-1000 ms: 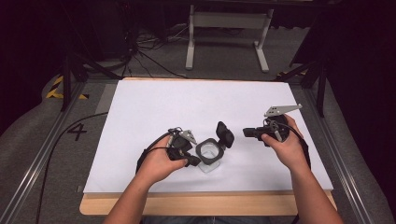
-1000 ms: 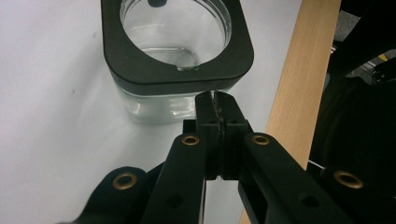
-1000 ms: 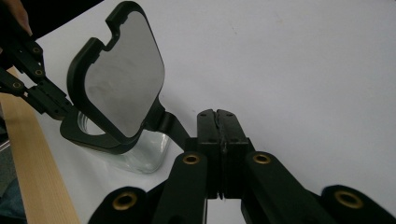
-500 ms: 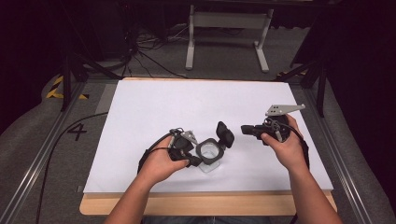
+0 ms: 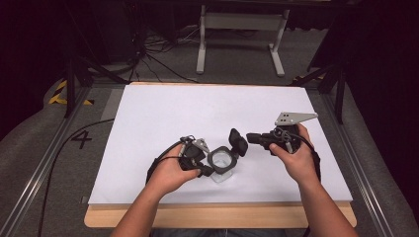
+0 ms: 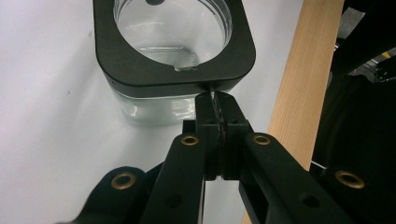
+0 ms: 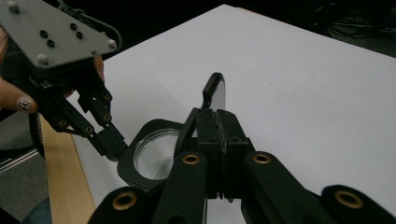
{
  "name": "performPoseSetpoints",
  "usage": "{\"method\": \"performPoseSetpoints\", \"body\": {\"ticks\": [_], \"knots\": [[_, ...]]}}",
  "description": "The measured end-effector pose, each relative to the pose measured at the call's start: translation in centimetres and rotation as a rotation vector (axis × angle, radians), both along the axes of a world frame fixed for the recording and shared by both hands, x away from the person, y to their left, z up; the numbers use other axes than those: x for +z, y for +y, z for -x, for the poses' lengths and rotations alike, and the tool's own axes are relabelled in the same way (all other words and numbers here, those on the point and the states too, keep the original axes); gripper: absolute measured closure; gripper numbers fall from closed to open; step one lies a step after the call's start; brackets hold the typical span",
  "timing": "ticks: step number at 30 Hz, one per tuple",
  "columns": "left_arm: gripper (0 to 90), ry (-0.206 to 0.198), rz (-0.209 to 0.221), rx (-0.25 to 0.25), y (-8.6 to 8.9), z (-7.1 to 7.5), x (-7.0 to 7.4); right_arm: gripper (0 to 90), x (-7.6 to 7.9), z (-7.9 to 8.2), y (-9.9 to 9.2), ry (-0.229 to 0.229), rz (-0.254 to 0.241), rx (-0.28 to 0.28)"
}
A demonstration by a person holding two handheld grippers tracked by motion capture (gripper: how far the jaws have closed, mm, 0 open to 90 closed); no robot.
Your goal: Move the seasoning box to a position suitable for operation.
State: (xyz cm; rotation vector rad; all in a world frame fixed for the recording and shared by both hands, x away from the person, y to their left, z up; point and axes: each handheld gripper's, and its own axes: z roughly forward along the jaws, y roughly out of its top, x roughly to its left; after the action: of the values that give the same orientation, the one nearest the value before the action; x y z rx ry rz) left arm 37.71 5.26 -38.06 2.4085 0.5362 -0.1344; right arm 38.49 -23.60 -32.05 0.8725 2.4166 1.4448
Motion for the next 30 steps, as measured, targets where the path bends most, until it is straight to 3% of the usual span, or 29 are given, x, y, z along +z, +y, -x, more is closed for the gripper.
{"method": "performPoseSetpoints", "body": {"ticks": [11, 30], "knots": [[89.4, -0.011, -0.016, -0.008, -0.1, 0.0, 0.1, 89.9, 0.1, 0.6, 1.0, -0.026, 0.018, 0.018], [88.6, 0.0, -0.014, -0.012, -0.2, 0.1, 0.0, 89.6, -1.3, 1.9, 4.9, 0.016, 0.092, 0.149]]}}
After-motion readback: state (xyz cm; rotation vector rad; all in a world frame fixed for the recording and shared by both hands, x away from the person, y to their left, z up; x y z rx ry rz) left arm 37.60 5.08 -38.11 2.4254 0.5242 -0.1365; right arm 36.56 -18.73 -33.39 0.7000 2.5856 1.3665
